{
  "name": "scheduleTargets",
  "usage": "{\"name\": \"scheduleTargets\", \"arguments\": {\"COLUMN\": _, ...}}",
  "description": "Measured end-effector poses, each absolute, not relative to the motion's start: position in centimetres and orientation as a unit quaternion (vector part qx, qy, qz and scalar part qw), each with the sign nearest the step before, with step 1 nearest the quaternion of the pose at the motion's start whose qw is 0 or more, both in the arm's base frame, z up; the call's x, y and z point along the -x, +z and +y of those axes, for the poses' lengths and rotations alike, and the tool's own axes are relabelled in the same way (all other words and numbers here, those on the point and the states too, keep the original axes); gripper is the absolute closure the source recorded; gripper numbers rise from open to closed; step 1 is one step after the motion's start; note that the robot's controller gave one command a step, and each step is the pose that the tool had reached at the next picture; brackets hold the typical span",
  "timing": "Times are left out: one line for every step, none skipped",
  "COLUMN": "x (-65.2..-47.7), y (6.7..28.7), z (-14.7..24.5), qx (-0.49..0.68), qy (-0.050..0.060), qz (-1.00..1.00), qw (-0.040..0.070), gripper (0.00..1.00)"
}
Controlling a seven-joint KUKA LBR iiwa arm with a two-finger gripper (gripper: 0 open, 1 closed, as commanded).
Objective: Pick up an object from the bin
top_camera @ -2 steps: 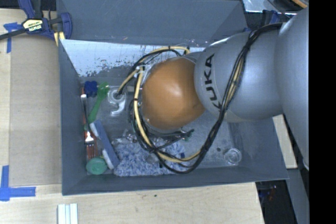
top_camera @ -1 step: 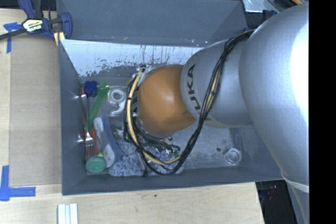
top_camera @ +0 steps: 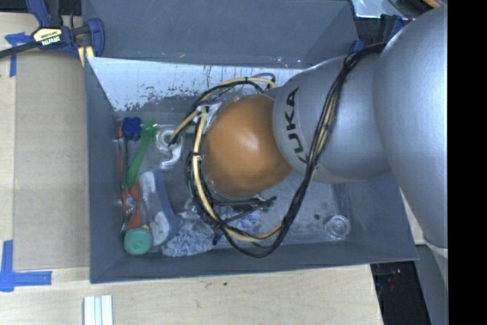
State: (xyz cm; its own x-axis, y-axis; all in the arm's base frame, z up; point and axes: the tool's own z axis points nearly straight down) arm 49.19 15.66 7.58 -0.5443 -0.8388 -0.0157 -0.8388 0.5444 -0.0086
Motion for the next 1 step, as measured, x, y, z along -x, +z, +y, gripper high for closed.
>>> {"name": "scheduleTargets", "arguments": {"x": -49.30, "y": 7.54, "z": 15.45, "qx": 0.594, "qy": -0.001, "qz": 0.804, "qw": 0.011, "gripper": 1.00}}
